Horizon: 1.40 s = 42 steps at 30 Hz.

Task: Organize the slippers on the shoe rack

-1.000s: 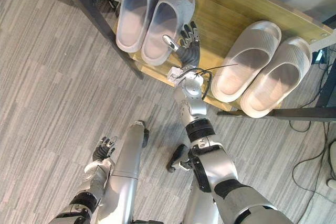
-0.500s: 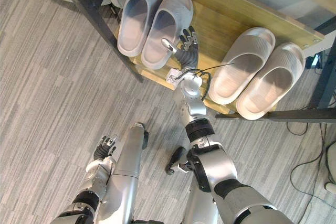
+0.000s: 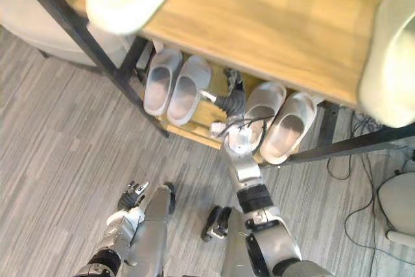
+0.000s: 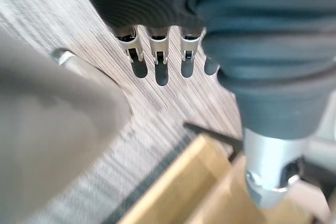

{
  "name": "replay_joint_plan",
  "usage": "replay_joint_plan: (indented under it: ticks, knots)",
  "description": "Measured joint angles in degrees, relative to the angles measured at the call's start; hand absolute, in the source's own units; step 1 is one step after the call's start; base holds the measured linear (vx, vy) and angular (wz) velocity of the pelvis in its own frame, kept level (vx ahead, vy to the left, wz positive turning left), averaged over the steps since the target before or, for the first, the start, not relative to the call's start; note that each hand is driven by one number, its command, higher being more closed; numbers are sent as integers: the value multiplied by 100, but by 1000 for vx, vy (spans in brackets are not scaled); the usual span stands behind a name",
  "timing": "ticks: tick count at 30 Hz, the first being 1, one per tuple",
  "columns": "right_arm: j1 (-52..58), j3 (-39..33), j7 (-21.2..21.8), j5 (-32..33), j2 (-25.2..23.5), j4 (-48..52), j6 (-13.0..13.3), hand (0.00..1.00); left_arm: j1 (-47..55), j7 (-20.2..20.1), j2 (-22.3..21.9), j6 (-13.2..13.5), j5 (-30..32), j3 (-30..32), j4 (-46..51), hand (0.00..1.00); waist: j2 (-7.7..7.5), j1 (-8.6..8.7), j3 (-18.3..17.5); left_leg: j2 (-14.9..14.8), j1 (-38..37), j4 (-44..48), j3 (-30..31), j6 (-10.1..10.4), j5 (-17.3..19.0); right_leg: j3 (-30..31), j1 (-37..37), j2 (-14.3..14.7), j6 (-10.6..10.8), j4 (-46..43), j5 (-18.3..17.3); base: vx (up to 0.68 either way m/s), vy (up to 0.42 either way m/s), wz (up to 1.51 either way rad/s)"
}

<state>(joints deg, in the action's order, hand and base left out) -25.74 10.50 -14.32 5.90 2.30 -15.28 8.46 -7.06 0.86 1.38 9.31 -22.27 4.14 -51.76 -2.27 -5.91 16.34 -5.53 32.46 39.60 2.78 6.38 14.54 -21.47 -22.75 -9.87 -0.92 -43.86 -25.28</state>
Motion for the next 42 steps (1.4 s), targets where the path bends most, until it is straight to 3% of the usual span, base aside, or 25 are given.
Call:
replay_joint_plan:
  ticks: [5, 8, 11, 16, 21, 26, 29, 31, 33, 34, 37, 39, 42]
  knots:
    - [1115, 144, 401, -374, 10, -116, 3, 0, 338, -99, 31, 0, 209, -869, -146, 0, -142, 132, -448, 116, -1023, -1257, -201, -94, -436, -10, 886, 56, 109, 1202, 479, 88, 68, -3]
    - [1458, 92, 547, -384, 16, -607, -2, 0, 418, -122, 85, -13, 319, -1047, -255, 0, -139, 283, -485, 171, -1487, -1951, -230, -102, -769, -28, 1269, 123, 158, 1813, 782, 47, 33, 1]
    - [2207, -99, 742, -619, 93, -1313, -62, 0, 556, -123, 235, -20, 535, -1251, -324, 0, -52, 379, -664, 226, -2153, -2990, -333, -135, -1242, 14, 1726, 219, 210, 2569, 1163, 49, 19, -9]
    - [2667, -399, 838, -940, 232, -2629, -202, 0, 674, -126, 356, -19, 821, -1432, -361, 0, 117, 518, -843, 244, -2723, -3857, -397, -190, -1673, 75, 2090, 322, 255, 3150, 1500, -1, 13, -9]
    - [2922, -744, 876, -1056, 226, -3580, -269, 0, 807, -133, 410, -23, 1214, -1549, -452, 0, 155, 560, -912, 227, -3158, -4305, -540, -227, -1842, 304, 2316, 433, 273, 3500, 1707, -60, 34, -18]
    - [3096, -978, 867, -1041, 227, -3813, -274, 0, 840, -112, 463, -21, 1442, -2012, -331, 0, 208, 606, -997, 236, -3366, -4477, -593, -282, -1923, 363, 2557, 483, 323, 3826, 1907, -43, 34, -10]
    - [3155, -1033, 868, -1038, 225, -3835, -253, 0, 849, -101, 496, 6, 1513, -2384, 219, 0, 226, 604, -1015, 263, -3491, -4544, -578, -270, -1928, 364, 2685, 477, 357, 3889, 1914, -14, 16, 2]
    - [3119, -1090, 861, -1021, 205, -3995, -229, 0, 932, -164, 498, 167, 1421, -2633, 529, 0, 258, 605, -1127, 274, -3495, -4546, -581, -275, -1929, 393, 2702, 482, 380, 3945, 1933, 0, 5, -3]
    - [3120, -1168, 861, -1019, 180, -4027, -228, 0, 987, -251, 467, 95, 1365, -2795, 705, 0, 260, 612, -1126, 275, -3570, -4546, -598, -295, -1939, 420, 2783, 489, 380, 3978, 1941, 4, 3, -3]
    - [3120, -1254, 857, -1024, 165, -4060, -251, 0, 1132, -345, 484, -35, 1187, -3029, 1296, 0, 274, 601, -1126, 289, -3654, -4549, -588, -290, -1911, 418, 2886, 490, 384, 4020, 1939, 0, 0, 0]
    - [3119, -1255, 858, -1030, 175, -4065, -270, 0, 1259, -384, 499, -54, 1051, -3254, 2315, 0, 293, 596, -1142, 299, -3646, -4552, -565, -290, -1905, 405, 2887, 490, 395, 4021, 1928, 3, -3, 2]
    - [3113, -1255, 856, -1030, 177, -4066, -283, 0, 1273, -484, 501, -34, 782, -3325, 3481, 0, 302, 594, -1148, 306, -3647, -4553, -539, -296, -1901, 386, 2899, 498, 390, 4022, 1911, 5, -11, 4]
    - [3112, -1253, 840, -1035, 185, -4076, -280, 0, 1266, -491, 506, 110, 652, -3348, 4287, 0, 324, 594, -1169, 315, -3654, -4553, -502, -298, -1899, 348, 2940, 505, 390, 4053, 1906, 22, -20, 7]
